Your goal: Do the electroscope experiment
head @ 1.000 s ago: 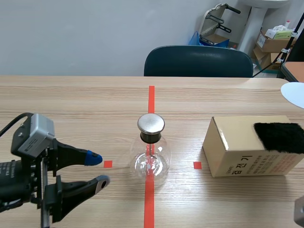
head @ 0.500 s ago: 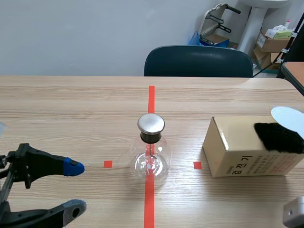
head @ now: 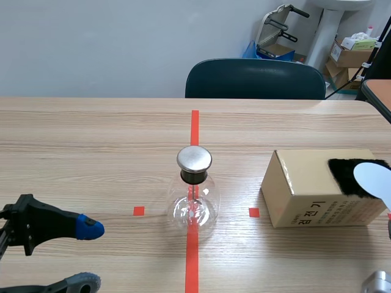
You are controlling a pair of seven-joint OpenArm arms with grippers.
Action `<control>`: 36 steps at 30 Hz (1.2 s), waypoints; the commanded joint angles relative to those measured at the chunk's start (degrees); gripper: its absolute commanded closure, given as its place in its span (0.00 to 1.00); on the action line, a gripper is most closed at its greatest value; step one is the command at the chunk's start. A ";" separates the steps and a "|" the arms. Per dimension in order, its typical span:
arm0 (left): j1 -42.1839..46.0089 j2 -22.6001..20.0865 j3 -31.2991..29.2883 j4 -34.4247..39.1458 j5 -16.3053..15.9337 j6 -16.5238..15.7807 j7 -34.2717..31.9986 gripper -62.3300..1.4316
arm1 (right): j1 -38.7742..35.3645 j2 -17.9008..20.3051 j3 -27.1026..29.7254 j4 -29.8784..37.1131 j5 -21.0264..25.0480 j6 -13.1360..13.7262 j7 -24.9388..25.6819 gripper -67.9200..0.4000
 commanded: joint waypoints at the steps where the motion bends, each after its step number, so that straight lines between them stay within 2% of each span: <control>1: -0.02 -0.96 -0.15 0.85 -1.29 -0.81 -1.33 0.30 | 0.02 0.15 0.70 0.55 0.07 -3.30 -0.70 0.97; 8: -0.04 -2.29 -0.22 0.85 -2.51 -0.79 -2.40 0.30 | 0.04 0.15 0.70 0.39 -0.46 -3.30 -2.43 0.97; 13: -0.04 -3.39 -0.35 0.83 -2.36 0.13 -5.99 0.30 | 0.04 0.15 0.63 0.39 -0.44 -3.30 5.38 0.97; 16: -0.04 -3.37 -1.01 0.74 -0.85 2.91 -6.23 0.30 | 0.04 0.13 0.63 0.35 -0.44 -1.66 6.91 0.97; 18: -0.04 -3.32 -1.27 0.61 0.28 5.27 -6.29 0.30 | 0.00 0.11 0.63 0.35 -0.44 -0.52 3.13 0.97; 21: -0.04 -3.32 -1.40 0.61 1.44 7.80 -6.40 0.30 | 0.04 0.17 0.63 0.11 -0.44 -0.52 -4.70 0.97; 23: -0.04 -3.32 -1.40 0.59 2.93 9.22 -6.40 0.30 | 0.04 0.20 0.63 0.09 -0.44 -0.44 -5.86 0.97; 25: -0.04 -3.32 -1.40 0.59 3.17 9.84 -6.43 0.30 | 0.07 0.17 0.63 0.09 -0.44 -0.42 -3.30 0.97; 29: -0.04 -3.32 -1.40 0.59 3.17 9.84 -6.43 0.30 | 0.07 0.15 0.63 0.09 -0.46 -0.39 7.54 0.97; 31: -0.04 -3.32 -1.40 0.59 3.17 9.84 -6.43 0.30 | 0.04 0.13 0.63 0.09 -0.44 -0.39 8.94 0.97; 33: -0.04 -3.32 -1.42 0.59 3.15 9.97 -6.54 0.30 | 0.04 0.13 0.63 0.09 -0.39 -0.39 5.64 0.97; 36: -0.04 -3.32 -1.44 0.59 3.15 9.97 -7.17 0.30 | 0.04 0.15 0.66 0.09 -0.39 -0.39 -4.46 0.97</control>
